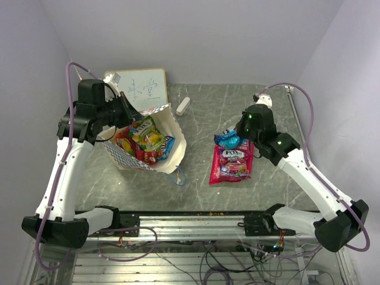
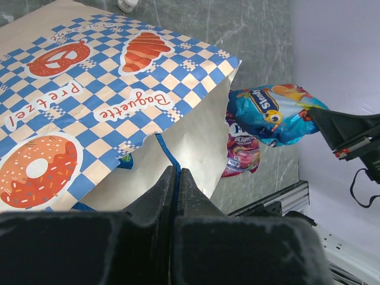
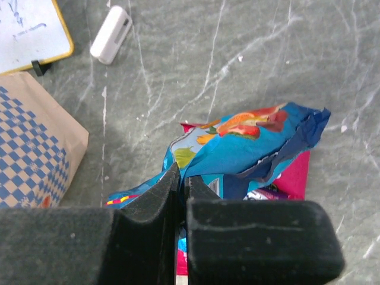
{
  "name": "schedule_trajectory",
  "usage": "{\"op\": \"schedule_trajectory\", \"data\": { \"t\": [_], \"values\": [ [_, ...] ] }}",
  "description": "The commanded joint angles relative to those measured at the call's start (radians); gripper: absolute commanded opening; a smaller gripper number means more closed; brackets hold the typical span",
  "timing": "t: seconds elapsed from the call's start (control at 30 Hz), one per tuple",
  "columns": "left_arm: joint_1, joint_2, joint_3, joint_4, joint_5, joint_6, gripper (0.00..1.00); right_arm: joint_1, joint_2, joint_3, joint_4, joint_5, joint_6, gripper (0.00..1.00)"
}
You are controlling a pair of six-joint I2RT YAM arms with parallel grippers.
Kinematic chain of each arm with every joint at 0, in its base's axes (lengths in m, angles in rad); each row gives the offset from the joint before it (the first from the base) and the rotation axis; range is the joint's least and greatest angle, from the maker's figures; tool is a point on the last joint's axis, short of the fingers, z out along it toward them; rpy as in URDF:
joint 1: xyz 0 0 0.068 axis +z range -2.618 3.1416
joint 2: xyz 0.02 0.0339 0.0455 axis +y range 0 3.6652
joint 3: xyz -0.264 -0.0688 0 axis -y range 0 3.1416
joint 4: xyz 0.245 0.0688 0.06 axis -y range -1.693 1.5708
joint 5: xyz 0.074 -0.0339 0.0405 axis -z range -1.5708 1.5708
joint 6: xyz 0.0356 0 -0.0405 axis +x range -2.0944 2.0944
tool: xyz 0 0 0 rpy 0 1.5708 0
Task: Take the snacks out of the paper bag
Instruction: Place the snack at the center of the board.
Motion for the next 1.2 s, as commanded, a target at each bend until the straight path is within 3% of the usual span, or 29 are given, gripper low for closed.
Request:
{"op": "schedule_trajectory", "data": {
  "t": [0.0,0.27,0.63,0.87,1.0,1.17],
  "values": [
    [-0.006,-0.019,0.016,0.007,0.005,0.009,0.07,-0.012,-0.080,-0.045,0.118,-0.009,0.055,0.00],
    [-0.005,-0.018,-0.006,0.025,0.023,0.001,0.07,-0.014,-0.159,-0.169,0.061,-0.019,0.098,0.00],
    [-0.006,0.007,-0.001,0.033,0.041,-0.001,0.07,-0.014,-0.154,-0.213,-0.266,-0.067,0.267,0.00],
    [-0.006,0.017,-0.003,0.048,0.048,-0.011,0.07,-0.014,-0.168,-0.303,-0.330,-0.095,0.364,0.00],
    [-0.005,0.014,-0.009,0.053,0.045,-0.016,0.07,-0.014,-0.161,-0.317,-0.361,-0.099,0.367,0.08],
    [-0.005,0.006,-0.020,0.053,0.044,-0.020,0.07,-0.014,-0.165,-0.298,-0.413,-0.084,0.371,0.31]
  ]
}}
